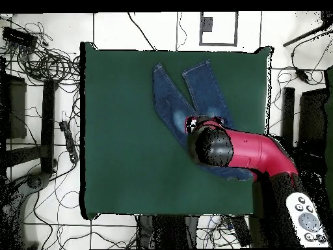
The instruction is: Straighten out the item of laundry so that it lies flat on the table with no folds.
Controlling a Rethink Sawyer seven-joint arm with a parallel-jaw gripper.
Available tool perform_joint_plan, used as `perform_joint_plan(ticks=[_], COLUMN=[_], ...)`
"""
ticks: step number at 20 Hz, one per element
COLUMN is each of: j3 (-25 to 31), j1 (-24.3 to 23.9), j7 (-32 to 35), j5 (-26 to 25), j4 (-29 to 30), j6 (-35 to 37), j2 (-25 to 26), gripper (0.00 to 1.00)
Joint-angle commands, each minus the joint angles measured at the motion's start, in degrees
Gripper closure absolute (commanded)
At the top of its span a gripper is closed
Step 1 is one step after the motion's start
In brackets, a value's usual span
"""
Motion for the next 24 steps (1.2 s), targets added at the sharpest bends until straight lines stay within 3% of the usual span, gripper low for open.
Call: perform_joint_plan(ticks=[1,12,24], j3=[-9.9,-15.8,-25.9], j1=[5.5,8.6,10.1], j7=[25.1,33.9,30.5], j5=[8.8,17.4,13.9], j4=[-1.0,-0.1,-6.7], j6=[-0.1,-2.9,2.2], j2=[4.8,8.3,16.3], gripper=[0.0,0.0,0.0])
